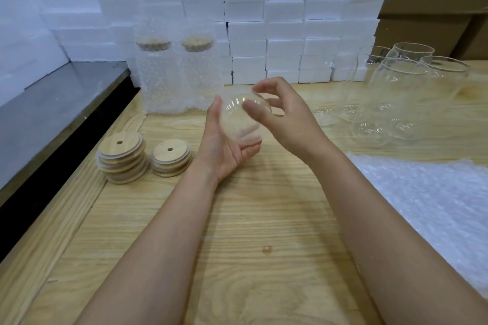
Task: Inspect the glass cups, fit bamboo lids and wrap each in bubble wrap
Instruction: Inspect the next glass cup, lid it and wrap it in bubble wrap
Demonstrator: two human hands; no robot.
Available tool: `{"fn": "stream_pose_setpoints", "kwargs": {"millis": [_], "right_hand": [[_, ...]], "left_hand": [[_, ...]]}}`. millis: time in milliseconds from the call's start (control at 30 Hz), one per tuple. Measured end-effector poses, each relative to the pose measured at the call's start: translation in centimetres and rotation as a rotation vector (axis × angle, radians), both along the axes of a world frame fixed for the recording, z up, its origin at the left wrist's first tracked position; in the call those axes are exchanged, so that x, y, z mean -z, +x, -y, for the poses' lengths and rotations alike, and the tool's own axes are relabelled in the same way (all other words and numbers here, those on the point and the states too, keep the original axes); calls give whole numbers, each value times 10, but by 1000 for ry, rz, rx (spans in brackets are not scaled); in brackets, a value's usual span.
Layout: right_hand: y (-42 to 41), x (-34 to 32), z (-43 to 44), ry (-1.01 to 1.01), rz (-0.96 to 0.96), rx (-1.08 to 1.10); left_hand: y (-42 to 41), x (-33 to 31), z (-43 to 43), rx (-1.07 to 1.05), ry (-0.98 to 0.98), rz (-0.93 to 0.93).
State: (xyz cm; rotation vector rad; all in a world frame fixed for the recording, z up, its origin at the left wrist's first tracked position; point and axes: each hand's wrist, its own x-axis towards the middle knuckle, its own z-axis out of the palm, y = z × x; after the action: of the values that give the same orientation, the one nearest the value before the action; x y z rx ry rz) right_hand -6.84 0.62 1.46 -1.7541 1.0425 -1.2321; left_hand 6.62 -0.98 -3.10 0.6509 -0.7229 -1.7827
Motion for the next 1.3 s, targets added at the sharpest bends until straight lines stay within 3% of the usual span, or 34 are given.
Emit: {"fn": "stream_pose_setpoints", "kwargs": {"millis": [100, 200, 300, 433, 667, 833, 1067, 1300], "right_hand": [[12, 3, 1, 29, -30, 195], [20, 11, 0, 105, -64, 240], [26, 19, -1, 123, 34, 287], [38, 33, -8, 107, 214, 345], [44, 48, -18, 189, 511, 342], [36, 56, -17, 394, 696, 365], [33, 61, -13, 425, 696, 376], [44, 59, -24, 169, 492, 443]], "left_hand": [[-5, 3, 2, -120, -79, 142], [-8, 3, 2, -152, -198, 221], [-7, 4, 5, -231, -266, 324], [-3, 17, 14, -327, -195, 375], [-5, 10, 1, -151, -158, 4], [-13, 11, -1, -169, -177, -52], [-19, 14, -1, -260, -216, 38], [-17, 14, -2, -307, -245, 141]]}}
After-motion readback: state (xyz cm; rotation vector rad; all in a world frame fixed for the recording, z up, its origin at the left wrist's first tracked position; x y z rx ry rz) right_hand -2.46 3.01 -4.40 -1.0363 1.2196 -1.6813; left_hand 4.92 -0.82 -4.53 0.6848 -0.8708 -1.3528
